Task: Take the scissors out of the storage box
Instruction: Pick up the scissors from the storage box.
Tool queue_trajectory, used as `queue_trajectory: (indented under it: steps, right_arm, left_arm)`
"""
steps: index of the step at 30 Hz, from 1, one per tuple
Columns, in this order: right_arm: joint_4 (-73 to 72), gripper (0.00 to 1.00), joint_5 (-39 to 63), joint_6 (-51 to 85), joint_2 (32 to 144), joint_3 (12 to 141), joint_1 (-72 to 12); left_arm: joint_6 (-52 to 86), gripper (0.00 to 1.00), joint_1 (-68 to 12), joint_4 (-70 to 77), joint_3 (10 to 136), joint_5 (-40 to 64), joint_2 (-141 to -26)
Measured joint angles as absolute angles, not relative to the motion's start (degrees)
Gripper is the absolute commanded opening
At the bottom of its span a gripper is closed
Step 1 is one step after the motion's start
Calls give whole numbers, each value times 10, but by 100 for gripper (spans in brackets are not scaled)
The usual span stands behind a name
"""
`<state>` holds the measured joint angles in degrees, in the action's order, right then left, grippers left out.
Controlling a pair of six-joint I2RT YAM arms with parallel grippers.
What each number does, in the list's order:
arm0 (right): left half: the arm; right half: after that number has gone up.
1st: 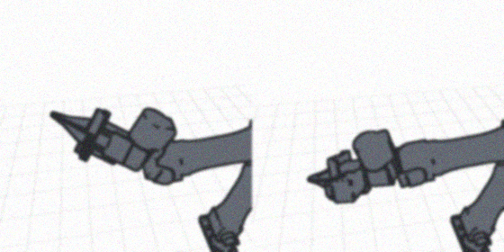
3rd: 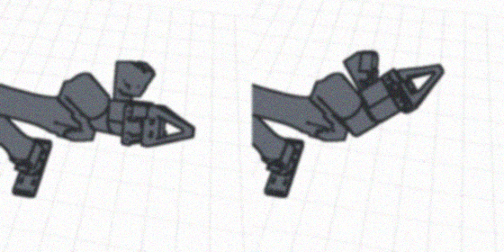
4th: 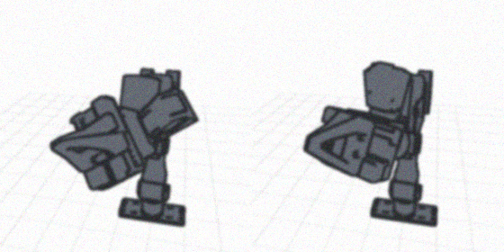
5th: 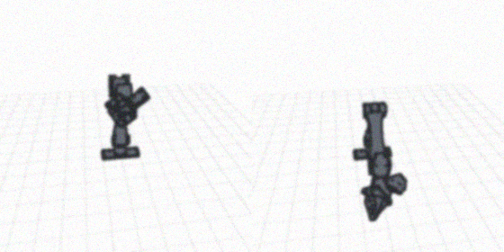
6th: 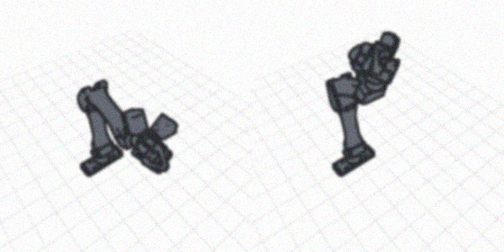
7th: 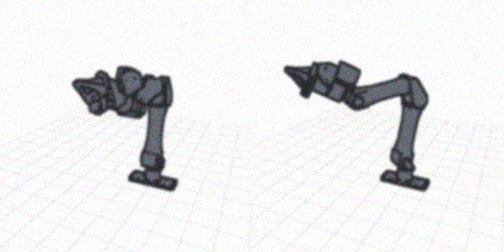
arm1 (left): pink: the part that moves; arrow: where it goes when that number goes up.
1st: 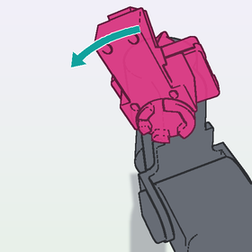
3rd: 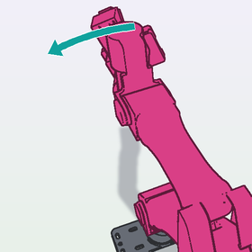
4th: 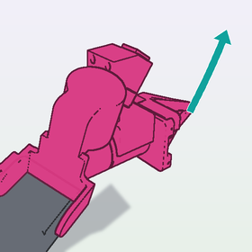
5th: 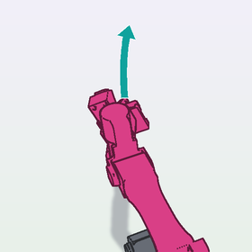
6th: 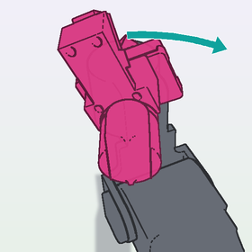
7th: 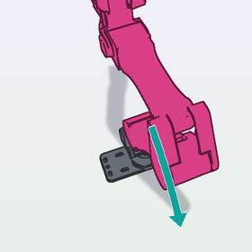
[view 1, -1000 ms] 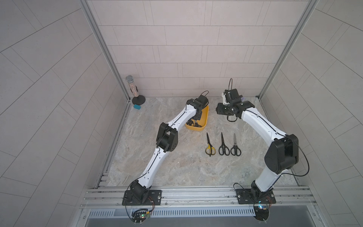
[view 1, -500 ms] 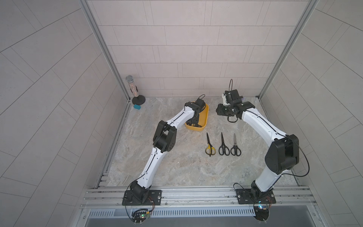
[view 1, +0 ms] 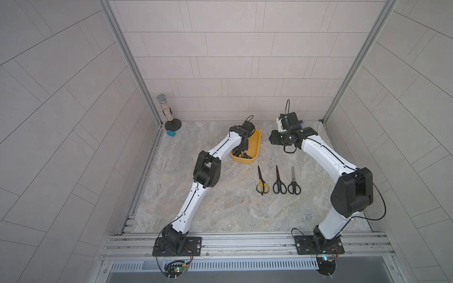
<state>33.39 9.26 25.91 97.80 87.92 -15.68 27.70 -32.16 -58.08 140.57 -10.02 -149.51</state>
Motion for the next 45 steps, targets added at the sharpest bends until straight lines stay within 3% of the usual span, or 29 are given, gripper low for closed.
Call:
queue_trajectory:
  steps: [8, 17, 20, 32, 45]
  right_arm:
    - [334, 43, 93, 259, 978, 879, -157]
    - [334, 43, 93, 259, 975, 877, -157]
    - [333, 43, 96, 259, 973, 876, -157]
    - [332, 43, 100, 259, 970, 876, -157]
    - [355, 43, 79, 258, 938, 884, -177]
  left_arm:
    - [287, 21, -323, -624, 1401, -102, -1489]
    - [289, 22, -325, -570, 1155, -103, -1349]
    - [295, 23, -324, -554, 1126, -103, -1332]
    - [317, 21, -319, -560, 1233, -105, -1404]
    - [297, 24, -315, -546, 1227, -88, -1404]
